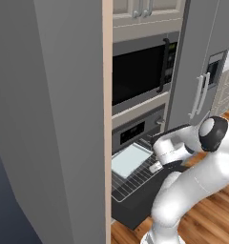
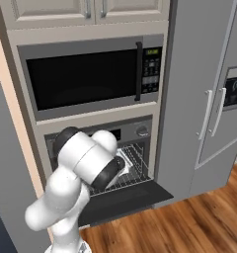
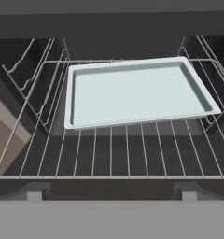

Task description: Take the baked cake out of the oven and place it on the plate for cooling. Then close the oven door.

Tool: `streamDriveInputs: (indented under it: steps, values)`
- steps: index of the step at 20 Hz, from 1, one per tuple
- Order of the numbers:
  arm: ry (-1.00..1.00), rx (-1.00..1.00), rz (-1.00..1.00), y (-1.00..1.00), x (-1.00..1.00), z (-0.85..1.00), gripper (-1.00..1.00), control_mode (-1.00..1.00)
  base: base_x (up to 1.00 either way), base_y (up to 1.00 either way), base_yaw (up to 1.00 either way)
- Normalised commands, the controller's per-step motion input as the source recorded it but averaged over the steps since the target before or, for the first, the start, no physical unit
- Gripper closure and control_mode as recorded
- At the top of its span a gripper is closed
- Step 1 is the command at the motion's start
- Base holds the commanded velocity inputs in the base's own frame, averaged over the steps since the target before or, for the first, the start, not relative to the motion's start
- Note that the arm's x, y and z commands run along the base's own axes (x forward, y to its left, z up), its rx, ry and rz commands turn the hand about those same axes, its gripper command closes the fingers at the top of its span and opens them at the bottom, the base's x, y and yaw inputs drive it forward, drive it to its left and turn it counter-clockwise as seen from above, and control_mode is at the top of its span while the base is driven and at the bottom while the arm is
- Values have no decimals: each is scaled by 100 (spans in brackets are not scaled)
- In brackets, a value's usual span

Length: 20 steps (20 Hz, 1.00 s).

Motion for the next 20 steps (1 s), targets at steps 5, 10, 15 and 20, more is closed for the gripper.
streamDriveInputs:
  steps: [5,10,15,20]
  values:
    - [-13,0,0,4,0,-48,-100,-100,0,0,0]
    - [-12,0,-1,8,0,-47,-100,-100,0,0,0]
    - [-7,0,-2,7,0,-18,-100,-100,0,0,0]
    - [0,0,-1,3,5,-1,-100,-100,0,0,0]
